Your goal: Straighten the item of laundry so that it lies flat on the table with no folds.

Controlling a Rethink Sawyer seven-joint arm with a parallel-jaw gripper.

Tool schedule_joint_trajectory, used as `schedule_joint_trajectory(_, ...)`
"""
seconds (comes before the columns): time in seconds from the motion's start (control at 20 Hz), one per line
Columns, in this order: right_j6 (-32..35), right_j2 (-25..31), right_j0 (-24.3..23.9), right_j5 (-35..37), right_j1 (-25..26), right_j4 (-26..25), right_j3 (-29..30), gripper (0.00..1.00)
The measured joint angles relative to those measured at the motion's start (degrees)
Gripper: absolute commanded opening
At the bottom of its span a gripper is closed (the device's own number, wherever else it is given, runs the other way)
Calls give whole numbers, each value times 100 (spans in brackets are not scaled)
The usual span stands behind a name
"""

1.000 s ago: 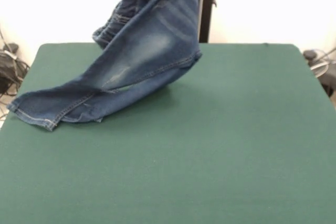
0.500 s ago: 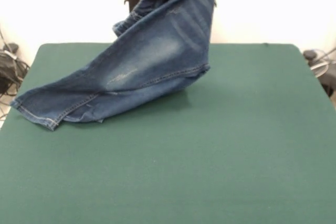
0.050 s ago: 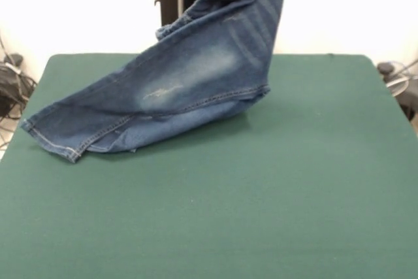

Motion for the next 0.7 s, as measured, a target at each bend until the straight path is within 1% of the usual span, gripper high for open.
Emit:
schedule_joint_trajectory(0.05, 145, -71, 79, -1, 47, -20, -25, 0)
schedule_joint_trajectory(0.1, 527, -237, 256, 1, 156, -73, -80, 0)
schedule_joint_trajectory(0.2, 957, -403, 430, 20, 259, -122, -131, 0)
schedule_joint_trajectory(0.25, 1276, -523, 549, 57, 330, -137, -169, 0)
schedule_joint_trajectory(0.3, 1794, -694, 716, 160, 428, -137, -231, 0)
schedule_joint_trajectory(0.35, 2116, -795, 813, 254, 481, -137, -273, 0)
schedule_joint_trajectory(0.5, 3008, -1080, 1057, 543, 654, -138, -400, 0)
schedule_joint_trajectory(0.55, 3174, -1137, 1105, 588, 691, -138, -422, 0)
schedule_joint_trajectory(0.6, 3702, -1332, 1266, 655, 835, -109, -478, 0)
schedule_joint_trajectory(0.7, 4041, -1463, 1380, 642, 955, -19, -489, 0)
